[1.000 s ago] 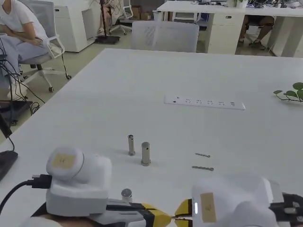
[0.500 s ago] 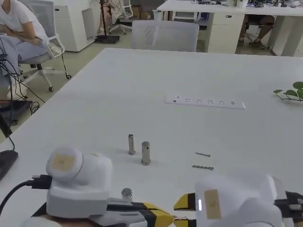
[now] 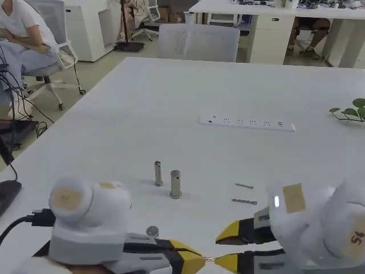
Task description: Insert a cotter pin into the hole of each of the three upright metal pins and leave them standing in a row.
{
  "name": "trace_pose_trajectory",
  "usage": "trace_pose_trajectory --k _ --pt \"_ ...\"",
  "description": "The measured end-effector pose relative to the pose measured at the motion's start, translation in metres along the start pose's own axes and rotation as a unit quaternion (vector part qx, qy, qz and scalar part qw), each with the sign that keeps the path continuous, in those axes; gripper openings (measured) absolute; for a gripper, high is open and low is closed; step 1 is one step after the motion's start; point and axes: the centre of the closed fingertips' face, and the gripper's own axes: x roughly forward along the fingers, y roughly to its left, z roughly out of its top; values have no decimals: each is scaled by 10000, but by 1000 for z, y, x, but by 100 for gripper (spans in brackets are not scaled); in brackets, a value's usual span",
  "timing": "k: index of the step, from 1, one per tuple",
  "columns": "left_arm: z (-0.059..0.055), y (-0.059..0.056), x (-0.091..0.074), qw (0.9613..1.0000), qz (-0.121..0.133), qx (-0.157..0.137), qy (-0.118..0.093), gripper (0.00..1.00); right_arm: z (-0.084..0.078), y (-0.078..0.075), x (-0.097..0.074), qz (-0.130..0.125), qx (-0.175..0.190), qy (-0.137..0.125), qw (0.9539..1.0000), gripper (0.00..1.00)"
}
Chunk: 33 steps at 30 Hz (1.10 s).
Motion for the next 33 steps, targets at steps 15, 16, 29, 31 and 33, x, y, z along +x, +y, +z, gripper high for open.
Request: trace_pose_trajectory --k 15,16,29,31,33 --pt "8 -5 -9 9977 -406 504 -189 0 5 1 -14 622 1215 -902 9865 16" --pt "8 -5 -10 9972 -446 567 -201 0 5 2 -14 657 1233 -914 9860 16" --pt "15 -21 -12 9866 -882 1336 -324 0 12 11 -9 939 1174 -872 9848 13" --pt "14 -22 -12 9859 -898 1371 -323 0 12 13 -9 976 1154 -844 9849 12" --pt "14 -22 -12 9848 -925 1434 -335 0 11 15 -8 1010 1105 -806 9854 12"
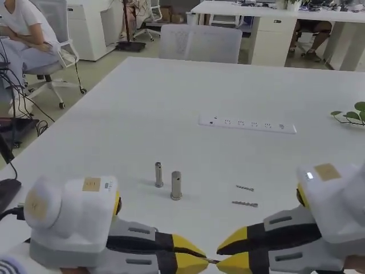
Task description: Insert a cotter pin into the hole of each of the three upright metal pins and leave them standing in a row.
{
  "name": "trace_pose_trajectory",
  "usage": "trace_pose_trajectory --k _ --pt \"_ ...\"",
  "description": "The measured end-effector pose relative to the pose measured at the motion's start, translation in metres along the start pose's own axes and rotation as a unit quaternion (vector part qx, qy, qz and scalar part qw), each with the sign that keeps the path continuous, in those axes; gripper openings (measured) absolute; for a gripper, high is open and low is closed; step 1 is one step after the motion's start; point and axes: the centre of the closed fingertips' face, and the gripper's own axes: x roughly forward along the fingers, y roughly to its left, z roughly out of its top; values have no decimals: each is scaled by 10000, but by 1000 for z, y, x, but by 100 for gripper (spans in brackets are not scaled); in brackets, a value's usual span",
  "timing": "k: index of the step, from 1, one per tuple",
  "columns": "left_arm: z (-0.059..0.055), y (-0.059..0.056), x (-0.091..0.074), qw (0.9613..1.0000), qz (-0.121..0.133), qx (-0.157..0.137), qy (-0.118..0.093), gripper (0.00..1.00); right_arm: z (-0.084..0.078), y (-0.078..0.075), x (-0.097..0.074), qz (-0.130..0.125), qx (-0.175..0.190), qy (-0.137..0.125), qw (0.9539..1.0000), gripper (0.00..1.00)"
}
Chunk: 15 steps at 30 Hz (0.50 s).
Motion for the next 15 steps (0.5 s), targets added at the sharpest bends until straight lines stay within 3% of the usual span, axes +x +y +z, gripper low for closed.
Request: trace_pose_trajectory --k 15 --pt "1 -2 0 9997 -150 206 9 0 -4 4 1 132 -202 203 9995 7"
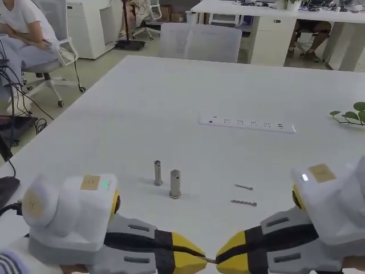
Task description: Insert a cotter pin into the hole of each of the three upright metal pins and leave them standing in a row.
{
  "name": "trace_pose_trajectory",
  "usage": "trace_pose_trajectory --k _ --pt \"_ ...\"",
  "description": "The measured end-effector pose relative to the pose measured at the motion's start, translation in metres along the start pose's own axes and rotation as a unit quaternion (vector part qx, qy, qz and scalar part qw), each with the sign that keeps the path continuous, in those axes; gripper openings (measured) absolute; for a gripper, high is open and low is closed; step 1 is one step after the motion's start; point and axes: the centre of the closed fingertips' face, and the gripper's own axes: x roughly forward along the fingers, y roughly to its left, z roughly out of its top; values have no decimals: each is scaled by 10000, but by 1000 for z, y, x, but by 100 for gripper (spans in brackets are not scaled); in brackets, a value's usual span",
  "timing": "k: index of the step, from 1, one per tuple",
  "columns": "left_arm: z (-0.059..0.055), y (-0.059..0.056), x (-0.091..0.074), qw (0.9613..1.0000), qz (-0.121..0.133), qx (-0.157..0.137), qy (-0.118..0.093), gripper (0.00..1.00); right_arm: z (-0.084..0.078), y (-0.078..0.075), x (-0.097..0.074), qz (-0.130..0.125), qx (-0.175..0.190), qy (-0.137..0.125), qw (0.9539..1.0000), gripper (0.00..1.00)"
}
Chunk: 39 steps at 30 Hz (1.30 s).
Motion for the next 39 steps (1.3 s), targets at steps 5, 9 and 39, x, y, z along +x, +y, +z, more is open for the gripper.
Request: trace_pose_trajectory --k 5,9,39 --pt "-1 0 1 10000 -38 1 22 0 -1 1 1 36 -126 116 9998 6" --pt "-1 0 1 10000 -58 -24 8 0 -2 1 2 66 -349 215 9991 6" --pt "-10 3 0 9999 -50 -46 122 1 -3 -2 4 20 -423 608 9972 3"
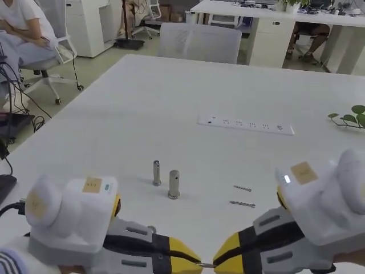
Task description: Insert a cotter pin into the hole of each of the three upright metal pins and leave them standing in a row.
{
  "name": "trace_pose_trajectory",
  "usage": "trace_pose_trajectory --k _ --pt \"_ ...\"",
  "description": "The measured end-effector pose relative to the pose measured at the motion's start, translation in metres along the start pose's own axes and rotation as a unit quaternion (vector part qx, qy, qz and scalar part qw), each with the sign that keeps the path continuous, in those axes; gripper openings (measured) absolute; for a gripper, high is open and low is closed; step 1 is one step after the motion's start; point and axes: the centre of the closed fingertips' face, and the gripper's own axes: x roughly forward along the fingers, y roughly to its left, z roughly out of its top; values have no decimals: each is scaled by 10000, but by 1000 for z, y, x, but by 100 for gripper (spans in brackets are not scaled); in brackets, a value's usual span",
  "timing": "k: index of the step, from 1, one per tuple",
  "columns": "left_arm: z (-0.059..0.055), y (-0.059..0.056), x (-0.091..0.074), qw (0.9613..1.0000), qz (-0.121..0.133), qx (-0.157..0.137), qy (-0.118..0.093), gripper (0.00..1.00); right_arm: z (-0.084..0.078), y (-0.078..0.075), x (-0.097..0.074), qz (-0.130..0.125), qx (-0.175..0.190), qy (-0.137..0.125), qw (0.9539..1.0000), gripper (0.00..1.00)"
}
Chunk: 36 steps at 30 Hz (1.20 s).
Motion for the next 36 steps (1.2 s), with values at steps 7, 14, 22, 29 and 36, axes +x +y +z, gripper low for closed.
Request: trace_pose_trajectory --k 7,14,22,29,36 --pt "-4 2 0 9999 80 2 76 2 -1 1 1 -1 48 13 10000 3" --pt "-6 2 0 9999 72 -60 102 7 0 1 1 -23 71 -5 10000 3" --pt "-8 4 0 9998 134 -89 139 10 1 0 2 -42 95 -13 9999 3" --pt "-14 6 -4 9995 191 -123 212 15 2 -1 3 -57 122 -32 9999 3" --pt "-24 7 -10 9988 222 -288 337 19 3 -2 5 -96 182 -50 9998 3"
